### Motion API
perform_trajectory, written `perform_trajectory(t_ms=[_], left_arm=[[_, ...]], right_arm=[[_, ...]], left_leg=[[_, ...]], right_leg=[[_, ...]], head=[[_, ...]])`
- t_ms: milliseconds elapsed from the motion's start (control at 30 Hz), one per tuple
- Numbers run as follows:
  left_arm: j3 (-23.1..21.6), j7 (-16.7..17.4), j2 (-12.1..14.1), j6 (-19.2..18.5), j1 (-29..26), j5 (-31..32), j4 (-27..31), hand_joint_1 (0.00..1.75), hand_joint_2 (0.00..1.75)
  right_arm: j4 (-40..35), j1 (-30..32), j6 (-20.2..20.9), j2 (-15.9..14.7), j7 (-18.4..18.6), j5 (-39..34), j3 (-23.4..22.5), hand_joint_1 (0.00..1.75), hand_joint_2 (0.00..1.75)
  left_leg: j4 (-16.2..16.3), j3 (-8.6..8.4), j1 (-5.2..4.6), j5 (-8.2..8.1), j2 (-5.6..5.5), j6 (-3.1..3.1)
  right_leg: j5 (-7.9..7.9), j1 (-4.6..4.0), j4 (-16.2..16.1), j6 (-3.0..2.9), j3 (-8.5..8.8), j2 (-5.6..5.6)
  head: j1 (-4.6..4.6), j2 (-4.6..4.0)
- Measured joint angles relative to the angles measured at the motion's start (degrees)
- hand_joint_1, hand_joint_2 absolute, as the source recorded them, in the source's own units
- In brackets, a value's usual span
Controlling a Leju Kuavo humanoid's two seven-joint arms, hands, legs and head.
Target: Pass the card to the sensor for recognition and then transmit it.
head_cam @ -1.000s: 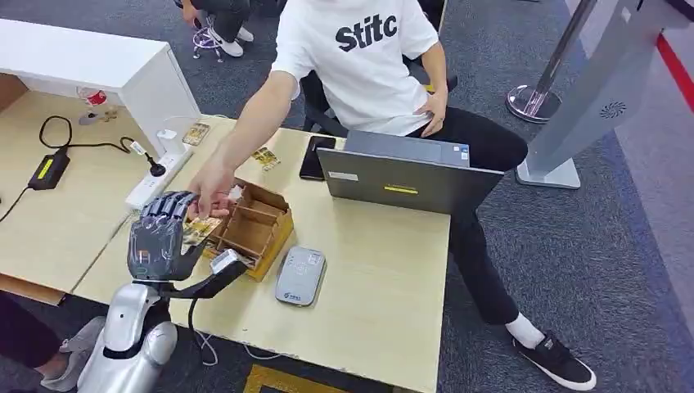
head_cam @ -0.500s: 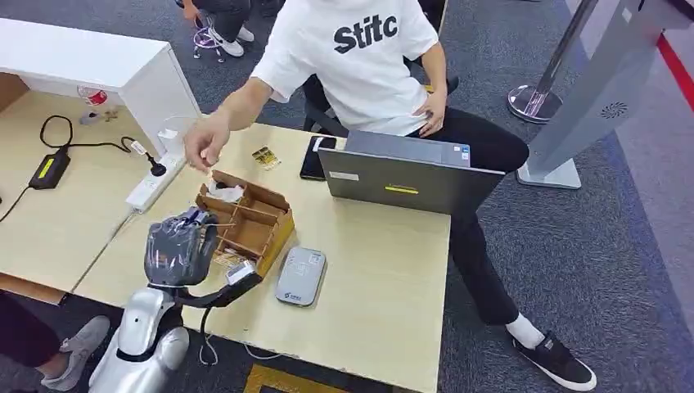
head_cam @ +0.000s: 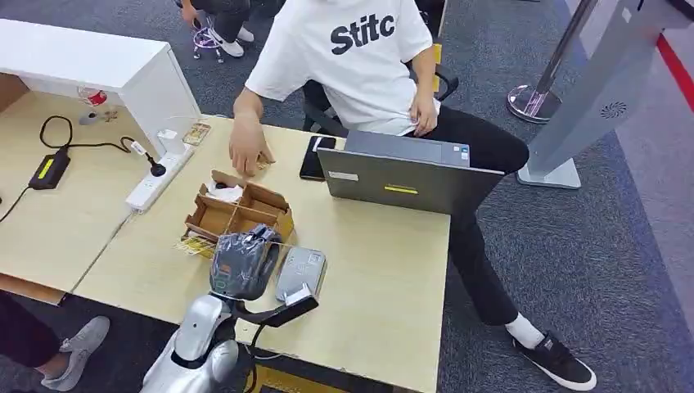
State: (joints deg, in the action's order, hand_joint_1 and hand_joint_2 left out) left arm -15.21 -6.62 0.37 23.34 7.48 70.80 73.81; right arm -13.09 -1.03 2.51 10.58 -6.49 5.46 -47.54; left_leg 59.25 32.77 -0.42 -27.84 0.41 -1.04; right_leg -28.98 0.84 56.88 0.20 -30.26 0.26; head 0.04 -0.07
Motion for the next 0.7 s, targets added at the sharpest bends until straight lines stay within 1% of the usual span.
perform_trajectory(t_ms=[100,167,400,567,700], left_arm=[[-1.48,0.57,-0.59,-1.11,0.51,0.78,-3.25,1.75,1.75],[-2.18,0.63,-0.76,-1.22,0.78,0.9,-5.5,1.75,1.75],[-2.97,0.96,-1.33,-2.32,1.52,1.14,-11.28,1.75,1.75],[-3.12,0.98,-1.75,-3.41,2.02,1.13,-14.81,1.75,1.75],[-3.12,0.98,-1.86,-2.29,2.57,1.4,-16.61,1.75,1.75]], right_arm=[[0.0,-0.05,0.02,-0.02,0.2,0.11,-0.26,0.0,1.75],[0.0,-0.1,0.07,-0.06,0.26,0.26,-0.52,0.0,1.75],[0.0,-0.25,0.66,-0.24,0.28,0.57,-1.07,0.0,1.75],[0.0,-0.32,2.23,-0.35,-1.2,-0.63,-2.05,0.0,1.75],[-0.02,-0.35,4.22,-0.63,-3.37,-1.05,-2.78,0.0,1.75]], left_leg=[[0.0,0.0,0.0,0.0,0.0,0.0],[0.0,0.0,0.0,0.0,0.01,0.0],[0.0,0.0,0.0,0.0,0.01,0.0],[0.0,0.0,0.0,0.0,-0.01,0.0],[-0.01,-0.02,0.0,0.0,-0.02,0.0]], right_leg=[[0.0,0.0,0.0,0.0,0.0,0.0],[0.0,0.0,0.0,0.0,0.0,0.01],[0.0,0.0,0.0,0.0,0.0,0.01],[0.0,0.0,0.0,0.0,0.03,-0.02],[0.0,0.0,0.0,0.0,0.05,-0.02]], head=[[-0.02,0.0],[-0.02,0.0],[-0.02,0.0],[-0.02,0.0],[-0.02,0.0]])
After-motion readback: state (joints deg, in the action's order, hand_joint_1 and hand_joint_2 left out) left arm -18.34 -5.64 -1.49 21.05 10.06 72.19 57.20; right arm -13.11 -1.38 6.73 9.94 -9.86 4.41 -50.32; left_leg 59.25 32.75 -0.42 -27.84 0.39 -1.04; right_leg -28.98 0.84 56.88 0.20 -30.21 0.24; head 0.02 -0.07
